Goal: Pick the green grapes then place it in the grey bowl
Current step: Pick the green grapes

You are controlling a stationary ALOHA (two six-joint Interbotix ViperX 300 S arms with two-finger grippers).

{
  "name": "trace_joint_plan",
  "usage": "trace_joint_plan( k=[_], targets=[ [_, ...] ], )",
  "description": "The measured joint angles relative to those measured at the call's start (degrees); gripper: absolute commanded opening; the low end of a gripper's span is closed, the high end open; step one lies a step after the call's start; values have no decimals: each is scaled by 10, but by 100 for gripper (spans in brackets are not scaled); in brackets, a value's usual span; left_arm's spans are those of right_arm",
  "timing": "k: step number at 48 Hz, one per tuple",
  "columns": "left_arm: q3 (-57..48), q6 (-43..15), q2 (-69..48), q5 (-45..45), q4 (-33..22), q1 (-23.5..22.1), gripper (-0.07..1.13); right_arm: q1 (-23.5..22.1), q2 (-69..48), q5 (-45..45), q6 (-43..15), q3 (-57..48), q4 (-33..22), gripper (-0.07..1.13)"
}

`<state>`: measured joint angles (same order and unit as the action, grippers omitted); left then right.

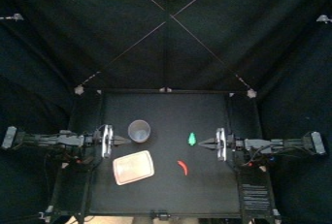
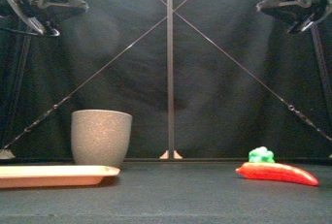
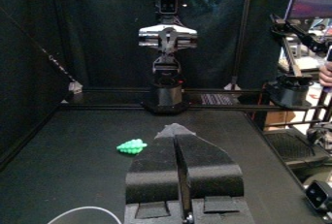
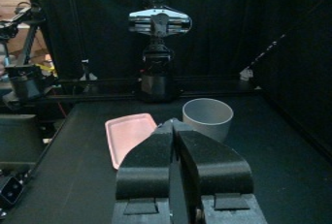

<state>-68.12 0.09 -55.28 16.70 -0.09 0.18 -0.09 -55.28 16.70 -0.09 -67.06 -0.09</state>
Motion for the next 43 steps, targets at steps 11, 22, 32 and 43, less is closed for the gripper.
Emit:
trace_joint_plan(
  k=[11, 22, 32, 43],
  targets=[
    [3, -2, 2, -78, 0, 12, 13, -4, 21, -47, -29, -4, 45, 7],
    [19, -4, 0, -134, 0, 40, 13, -31, 40, -127, -64, 10, 121, 18],
    [23, -4, -3, -141, 1, 50, 13, -107, 69, -210, -131, 18, 202, 62],
    [23, -4, -3, -141, 1, 52, 13, -185, 127, -252, -192, 18, 220, 106]
  ],
)
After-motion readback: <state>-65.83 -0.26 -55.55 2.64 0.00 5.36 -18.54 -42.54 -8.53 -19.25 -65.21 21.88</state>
